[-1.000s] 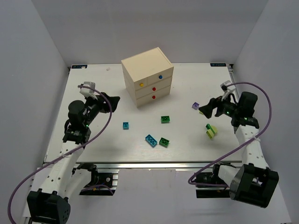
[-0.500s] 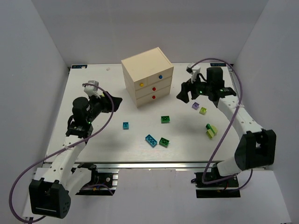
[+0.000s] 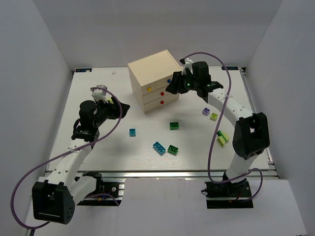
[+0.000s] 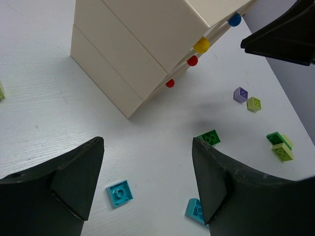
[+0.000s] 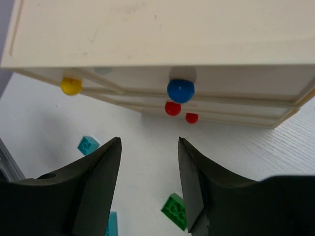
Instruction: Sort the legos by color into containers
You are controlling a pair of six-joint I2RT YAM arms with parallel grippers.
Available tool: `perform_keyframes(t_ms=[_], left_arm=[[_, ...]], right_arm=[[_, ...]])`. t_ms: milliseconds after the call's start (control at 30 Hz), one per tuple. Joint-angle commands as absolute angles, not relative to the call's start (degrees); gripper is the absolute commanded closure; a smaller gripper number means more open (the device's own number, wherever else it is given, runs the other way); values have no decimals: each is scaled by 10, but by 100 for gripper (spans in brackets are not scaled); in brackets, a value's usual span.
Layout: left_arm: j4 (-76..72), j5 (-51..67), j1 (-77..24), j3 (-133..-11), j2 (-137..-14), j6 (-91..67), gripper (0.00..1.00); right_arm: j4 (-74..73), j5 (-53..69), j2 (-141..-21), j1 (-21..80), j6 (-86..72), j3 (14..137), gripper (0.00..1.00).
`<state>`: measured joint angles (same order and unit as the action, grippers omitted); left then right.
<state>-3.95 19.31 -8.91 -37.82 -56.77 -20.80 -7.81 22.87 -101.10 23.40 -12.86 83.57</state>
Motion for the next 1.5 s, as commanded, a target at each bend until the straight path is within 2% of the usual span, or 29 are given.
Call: perform_keyframes(t_ms=[0,200,567,1067,1167,1200,1300,1467], left_arm=[[-36,199,-90,-402,-572,-199,18],[-34,200,-90,-401,-569,-197,18],[-33,195,-90,-400,-562,-192,17],[-32,192,-90,-400,-560,-191,17],[-32,192,-90,-400,-561,-191,17],[-32,192,-90,-400,-562,-192,17],[-32,192,-90,-400,-560,-189,17],[-36,196,-90,-397,-556,-189,17]], right_arm=[[-15,188,-1012,242,-204,873,43],[-14,170,-1048,241,-232,915,42],[-13,175,-1094,238,-228,946,50],[26,178,-1087,233,-208,931,66],[30,179,-1081,233,-201,926,72],[31,178,-1078,231,-200,920,79],[34,175,-1066,229,-192,910,89],[50,170,-1029,230,-177,860,96]])
